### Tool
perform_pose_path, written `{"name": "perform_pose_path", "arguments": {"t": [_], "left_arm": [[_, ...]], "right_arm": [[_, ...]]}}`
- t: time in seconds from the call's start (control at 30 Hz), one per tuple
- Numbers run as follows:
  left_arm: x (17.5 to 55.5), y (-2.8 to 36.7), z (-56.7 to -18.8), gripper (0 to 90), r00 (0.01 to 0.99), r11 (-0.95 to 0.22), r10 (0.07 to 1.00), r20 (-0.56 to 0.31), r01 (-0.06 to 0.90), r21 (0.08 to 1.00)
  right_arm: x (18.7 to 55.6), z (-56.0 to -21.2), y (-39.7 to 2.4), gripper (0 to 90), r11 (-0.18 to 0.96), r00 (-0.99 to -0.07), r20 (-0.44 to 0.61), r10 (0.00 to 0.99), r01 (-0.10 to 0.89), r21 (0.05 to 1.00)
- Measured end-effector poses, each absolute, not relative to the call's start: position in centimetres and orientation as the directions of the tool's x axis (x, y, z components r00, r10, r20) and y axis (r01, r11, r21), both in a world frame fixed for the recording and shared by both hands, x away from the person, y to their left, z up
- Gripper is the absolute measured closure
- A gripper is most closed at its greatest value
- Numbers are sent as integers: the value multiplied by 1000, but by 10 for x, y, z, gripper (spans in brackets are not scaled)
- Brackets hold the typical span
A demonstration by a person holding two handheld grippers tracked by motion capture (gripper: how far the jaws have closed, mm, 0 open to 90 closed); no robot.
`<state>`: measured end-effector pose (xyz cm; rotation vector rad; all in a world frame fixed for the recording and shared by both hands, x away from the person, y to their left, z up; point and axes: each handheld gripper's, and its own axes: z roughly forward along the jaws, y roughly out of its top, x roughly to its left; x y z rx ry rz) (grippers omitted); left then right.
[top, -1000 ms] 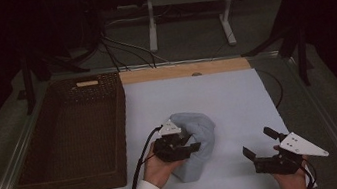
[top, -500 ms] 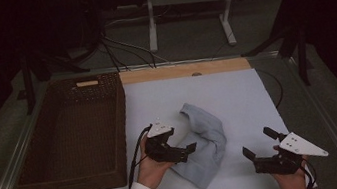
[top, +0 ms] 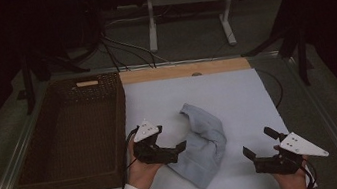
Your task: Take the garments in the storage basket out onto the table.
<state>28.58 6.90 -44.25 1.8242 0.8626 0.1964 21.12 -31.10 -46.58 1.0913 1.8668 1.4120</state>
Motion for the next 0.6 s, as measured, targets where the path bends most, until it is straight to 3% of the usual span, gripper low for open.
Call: {"name": "perform_pose_path", "arguments": {"t": [0.6], "left_arm": [[280,87,-427,3,704,-156,680,-204,410,899]], "right_arm": [[211,-466,-310,0,123,-519,40,854,276,953]]}}
